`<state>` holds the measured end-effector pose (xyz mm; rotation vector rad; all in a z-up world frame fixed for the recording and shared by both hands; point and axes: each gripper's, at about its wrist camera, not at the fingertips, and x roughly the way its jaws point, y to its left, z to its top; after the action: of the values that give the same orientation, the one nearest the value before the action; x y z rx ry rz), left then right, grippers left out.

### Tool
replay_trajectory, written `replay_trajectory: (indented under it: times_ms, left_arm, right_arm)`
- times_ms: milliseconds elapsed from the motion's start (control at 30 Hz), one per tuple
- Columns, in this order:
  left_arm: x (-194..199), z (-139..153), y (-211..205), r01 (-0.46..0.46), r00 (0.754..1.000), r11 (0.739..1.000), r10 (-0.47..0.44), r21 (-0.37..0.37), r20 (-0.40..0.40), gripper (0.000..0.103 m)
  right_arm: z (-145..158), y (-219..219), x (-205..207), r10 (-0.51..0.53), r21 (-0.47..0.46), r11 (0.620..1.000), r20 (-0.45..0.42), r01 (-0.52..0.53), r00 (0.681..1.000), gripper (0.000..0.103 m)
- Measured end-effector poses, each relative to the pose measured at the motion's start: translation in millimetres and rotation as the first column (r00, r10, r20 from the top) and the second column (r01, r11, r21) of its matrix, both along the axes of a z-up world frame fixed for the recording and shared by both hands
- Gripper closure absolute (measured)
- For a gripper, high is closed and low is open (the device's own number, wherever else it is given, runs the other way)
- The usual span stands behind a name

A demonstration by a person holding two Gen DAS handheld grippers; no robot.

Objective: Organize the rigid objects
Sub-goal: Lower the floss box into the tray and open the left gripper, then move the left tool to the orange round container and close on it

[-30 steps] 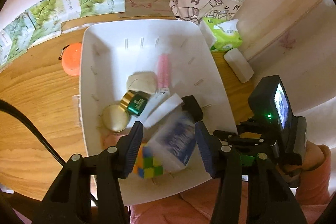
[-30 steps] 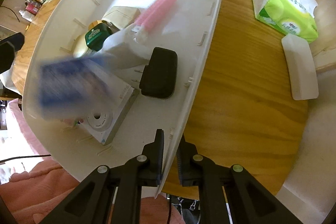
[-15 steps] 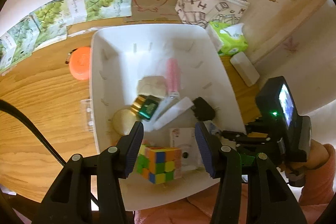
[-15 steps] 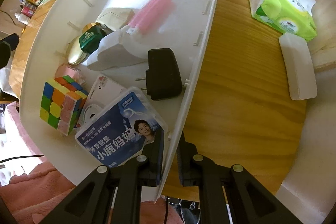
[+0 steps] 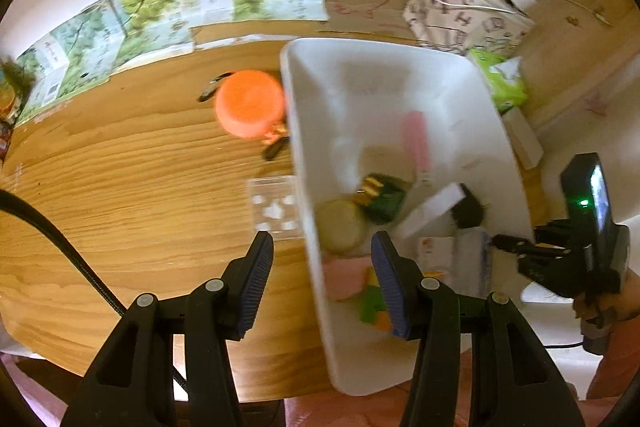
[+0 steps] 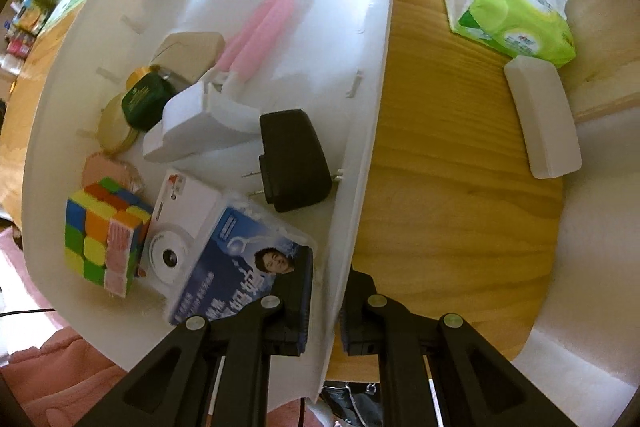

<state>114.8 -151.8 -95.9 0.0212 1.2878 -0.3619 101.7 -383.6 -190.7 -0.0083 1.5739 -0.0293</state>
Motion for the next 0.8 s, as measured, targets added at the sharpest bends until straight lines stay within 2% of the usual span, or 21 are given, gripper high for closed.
replay_trajectory:
  times_ms: [233, 367, 400, 467, 567, 700, 767, 800]
  left_arm:
    - [22.6, -9.8, 32.9, -0.013, 1.0, 0.999, 0.014, 0.029, -0.007, 0.048]
    - [40.4, -12.8, 45.3, 0.019, 1.0, 0.999, -0.02, 0.041, 0.014, 0.046]
    - [44.1, -12.9, 47.1, 0.031, 0.999, 0.999, -0.032, 0.045, 0.024, 0.045]
    - [53.1, -14.0, 51.1, 0.072, 0.996, 0.996, -0.075, 0.057, 0.047, 0.035]
    - [64.0, -15.7, 54.6, 0.133, 0.987, 0.988, -0.139, 0.077, 0.08, 0.027]
    - [80.1, -21.5, 53.6, 0.256, 0.955, 0.962, -0.267, 0.096, 0.126, 0.023]
    - [84.5, -23.7, 51.3, 0.318, 0.931, 0.941, -0.334, 0.12, 0.15, 0.021]
    - [87.2, -25.7, 48.2, 0.365, 0.907, 0.919, -0.387, 0.15, 0.168, 0.021]
  right_arm:
    - [-3.2, -1.0, 6.3, -0.088, -0.013, 0.996, -0.007, 0.088, 0.996, 0.092]
    - [-5.8, -5.5, 12.4, -0.132, -0.027, 0.991, -0.008, 0.132, 0.991, 0.092]
    - [-6.3, -4.9, 13.6, -0.145, -0.034, 0.989, -0.009, 0.144, 0.989, 0.092]
    - [-7.9, -13.4, 16.8, -0.166, -0.04, 0.985, -0.01, 0.165, 0.986, 0.092]
    - [-6.9, -22.1, 19.5, -0.202, -0.044, 0.979, -0.01, 0.201, 0.979, 0.092]
    - [-6.0, -27.3, 20.6, -0.24, -0.045, 0.97, -0.007, 0.24, 0.971, 0.092]
    - [-3.5, -31.1, 19.7, -0.258, -0.045, 0.965, -0.006, 0.258, 0.966, 0.092]
    - [-3.6, -32.8, 20.2, -0.271, -0.046, 0.962, -0.006, 0.27, 0.963, 0.092]
